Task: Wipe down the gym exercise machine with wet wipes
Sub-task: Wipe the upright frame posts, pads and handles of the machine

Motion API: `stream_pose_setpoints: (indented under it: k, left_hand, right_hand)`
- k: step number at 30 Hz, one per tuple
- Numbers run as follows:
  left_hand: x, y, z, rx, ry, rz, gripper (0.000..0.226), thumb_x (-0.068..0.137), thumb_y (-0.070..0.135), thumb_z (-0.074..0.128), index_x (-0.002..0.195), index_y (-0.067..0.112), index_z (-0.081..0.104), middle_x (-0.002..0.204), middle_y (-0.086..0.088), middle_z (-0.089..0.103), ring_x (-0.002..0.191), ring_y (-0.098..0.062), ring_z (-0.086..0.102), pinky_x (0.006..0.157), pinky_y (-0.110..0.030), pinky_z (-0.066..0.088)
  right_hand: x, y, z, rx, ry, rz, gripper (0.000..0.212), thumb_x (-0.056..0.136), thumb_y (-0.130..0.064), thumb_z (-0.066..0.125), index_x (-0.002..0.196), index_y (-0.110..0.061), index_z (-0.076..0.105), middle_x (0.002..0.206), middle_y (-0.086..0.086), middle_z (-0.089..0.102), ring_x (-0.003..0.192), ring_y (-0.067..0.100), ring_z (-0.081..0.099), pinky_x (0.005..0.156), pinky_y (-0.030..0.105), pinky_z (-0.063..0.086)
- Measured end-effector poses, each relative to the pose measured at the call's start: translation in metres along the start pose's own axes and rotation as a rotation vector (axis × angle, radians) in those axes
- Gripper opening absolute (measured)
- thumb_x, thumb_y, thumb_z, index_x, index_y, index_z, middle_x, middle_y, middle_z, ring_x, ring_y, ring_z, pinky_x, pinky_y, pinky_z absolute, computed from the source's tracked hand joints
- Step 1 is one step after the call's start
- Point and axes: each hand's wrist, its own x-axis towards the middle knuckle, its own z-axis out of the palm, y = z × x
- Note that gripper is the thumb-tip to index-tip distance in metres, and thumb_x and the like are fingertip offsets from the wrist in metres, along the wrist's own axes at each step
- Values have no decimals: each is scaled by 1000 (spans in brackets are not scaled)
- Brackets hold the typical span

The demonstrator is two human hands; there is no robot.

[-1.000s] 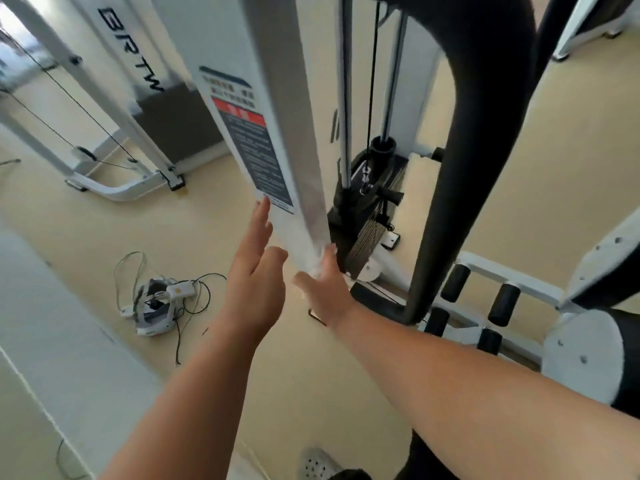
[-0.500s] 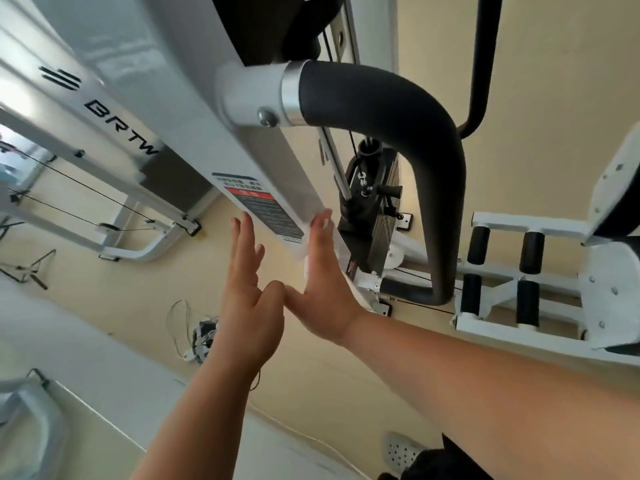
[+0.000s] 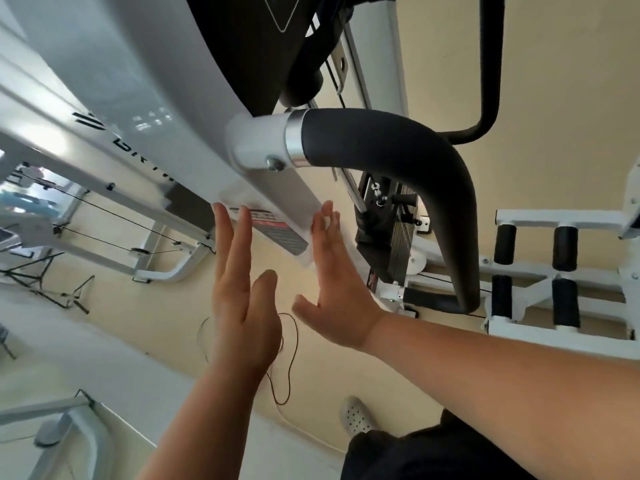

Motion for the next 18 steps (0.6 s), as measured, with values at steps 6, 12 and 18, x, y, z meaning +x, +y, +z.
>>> stream_pose_setpoints:
  k: [6,12,18]
  left_hand:
    - [8,-28,-13,119,-114,263,58,103,29,29,155,3,29,169,-14,6,153,2,6,120,-14,12]
    - [7,-65,-21,318,-236,497,62,106,39,22,155,2,30,168,-18,11,157,-29,9,122,-62,13]
    - [5,-94,17,820,-392,669,71,90,35,49,157,16,34,170,-5,4,157,-32,0,118,-71,10]
  right_hand:
    - [7,-28,16,-21,174,-110,112,89,-15,75,159,-3,-11,168,20,-22,156,33,-22,128,57,0]
    - [5,6,44,-28,350,-13,108,89,-21,76,161,-3,-3,171,16,-13,159,29,-12,129,51,4]
    - [-40,110,72,219,65,630,118,89,-29,68,158,-32,-27,164,-13,-34,153,8,-25,129,43,0]
